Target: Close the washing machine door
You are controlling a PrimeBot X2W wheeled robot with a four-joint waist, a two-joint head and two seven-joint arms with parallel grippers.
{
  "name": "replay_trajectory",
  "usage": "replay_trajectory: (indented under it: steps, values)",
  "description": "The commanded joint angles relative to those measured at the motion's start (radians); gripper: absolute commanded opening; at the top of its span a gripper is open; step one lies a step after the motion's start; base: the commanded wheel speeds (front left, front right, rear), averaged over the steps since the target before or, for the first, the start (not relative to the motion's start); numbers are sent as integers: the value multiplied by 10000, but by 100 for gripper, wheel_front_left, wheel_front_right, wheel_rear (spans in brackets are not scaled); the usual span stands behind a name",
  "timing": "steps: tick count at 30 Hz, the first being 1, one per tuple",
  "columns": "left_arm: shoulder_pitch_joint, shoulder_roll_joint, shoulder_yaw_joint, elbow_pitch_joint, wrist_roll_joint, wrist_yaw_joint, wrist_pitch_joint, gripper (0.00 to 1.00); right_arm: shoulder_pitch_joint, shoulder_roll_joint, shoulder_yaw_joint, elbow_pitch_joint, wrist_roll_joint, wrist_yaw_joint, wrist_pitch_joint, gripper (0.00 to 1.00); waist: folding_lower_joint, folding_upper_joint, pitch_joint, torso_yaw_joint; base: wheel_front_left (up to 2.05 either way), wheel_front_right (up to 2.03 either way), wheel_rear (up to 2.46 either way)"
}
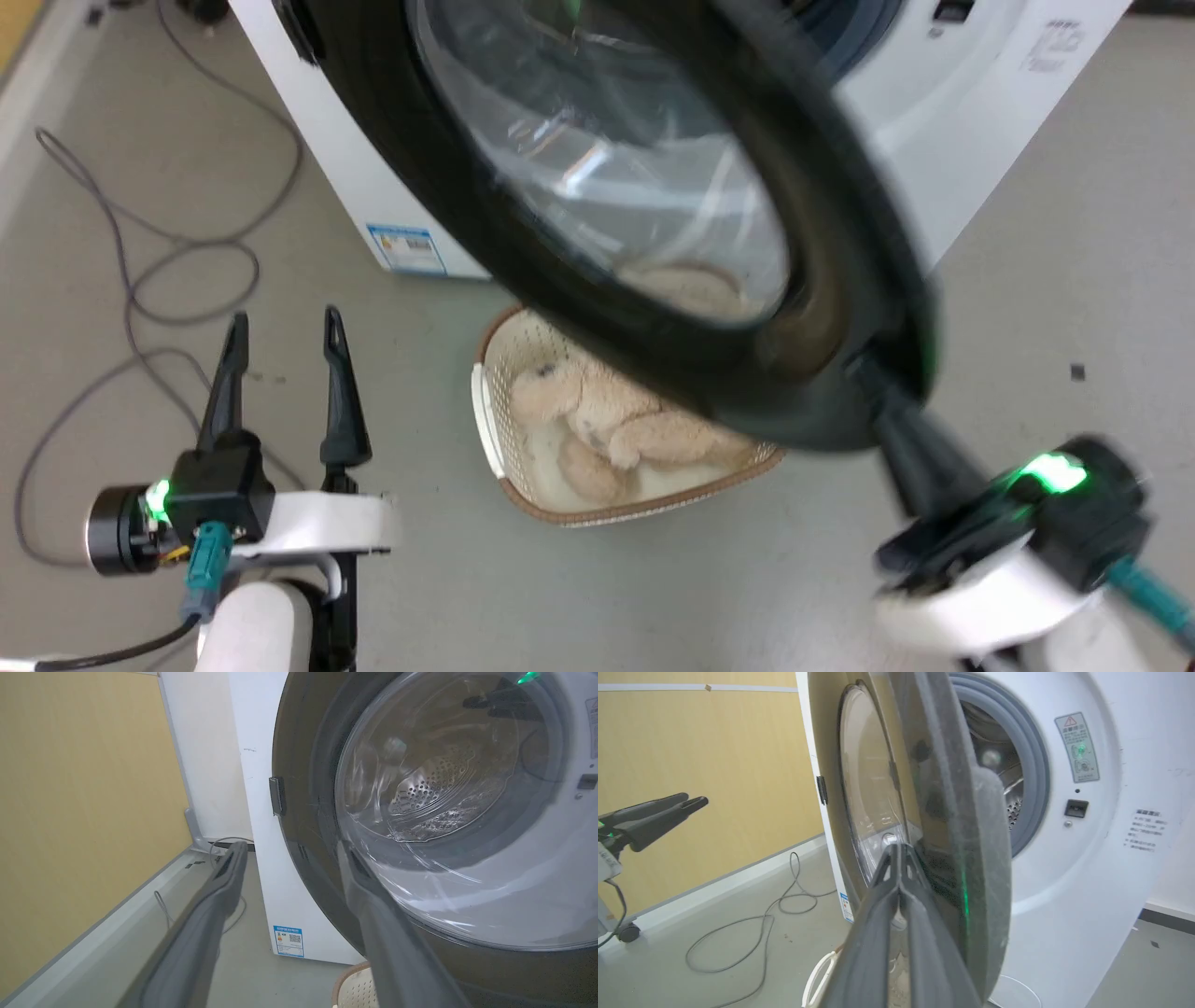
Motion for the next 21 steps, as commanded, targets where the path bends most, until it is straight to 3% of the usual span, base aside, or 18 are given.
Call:
replay_trajectory:
  steps: [1,11,15,16,21]
  values:
    - [-223,-43,-7,-92,75,-71,-53,100,-367,46,-380,160,48,-21,-34,0,-1,0,340,56,0,0,0]
    - [-882,-233,-133,-498,240,-203,-53,100,-2172,-210,-1766,1294,-121,-21,-34,0,-1,0,1447,276,0,0,0]
    - [-1180,-295,-197,-639,280,-246,-53,100,-3175,-416,-2183,1894,-237,-21,-34,0,-1,0,1919,360,0,0,0]
    - [-1444,-338,-247,-772,320,-278,-53,100,-4127,-582,-2644,2489,-272,-21,-34,0,-1,0,2343,405,0,0,0]
    - [-1633,-365,-255,-868,340,-319,-53,100,-5044,-837,-2953,3159,-445,-21,-34,0,-1,0,2676,399,0,0,0]
